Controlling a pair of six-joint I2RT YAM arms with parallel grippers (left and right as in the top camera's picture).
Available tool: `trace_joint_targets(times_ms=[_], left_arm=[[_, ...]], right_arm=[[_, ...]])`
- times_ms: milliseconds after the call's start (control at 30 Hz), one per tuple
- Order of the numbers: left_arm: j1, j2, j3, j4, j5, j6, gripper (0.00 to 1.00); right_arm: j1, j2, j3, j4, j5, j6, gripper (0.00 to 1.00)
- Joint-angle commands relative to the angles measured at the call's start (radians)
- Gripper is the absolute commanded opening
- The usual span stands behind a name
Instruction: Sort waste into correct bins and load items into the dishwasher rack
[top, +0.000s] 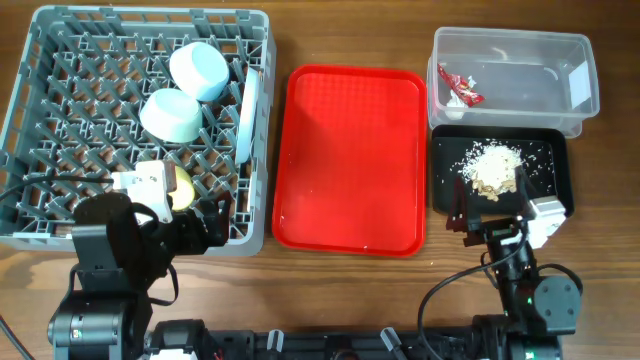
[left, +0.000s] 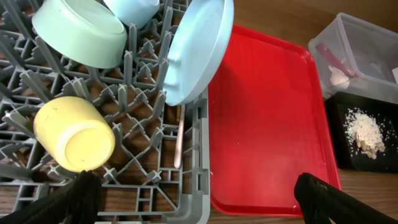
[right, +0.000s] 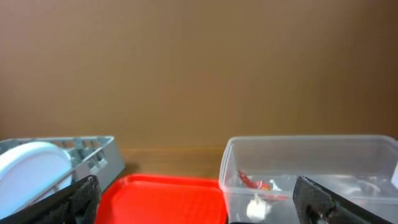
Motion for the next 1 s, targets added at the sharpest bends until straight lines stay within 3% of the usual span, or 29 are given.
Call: trace_joint_targets(times_ms=[0, 167, 367, 967], left_arm=[[-0.003, -0.005, -0.003, 0.003, 0.012, 0.02, 1.0], [-0.003, -0.005, -0.003, 0.003, 0.012, 0.02, 1.0], [-0.003, -0.005, -0.003, 0.003, 0.012, 0.02, 1.0], [-0.003, -0.005, -0.003, 0.003, 0.012, 0.02, 1.0]], right_arm=[[0.006, -0.059, -0.05, 0.04, 0.045, -0.024, 1.0], [0.019, -0.08, -0.145, 0.182, 0.046, -0.101, 1.0], [0.019, -0.08, -0.156, -0.051, 0.06, -0.096, 1.0], [0.019, -0.078, -0.155, -0.055, 0.064, -0.096, 1.0]])
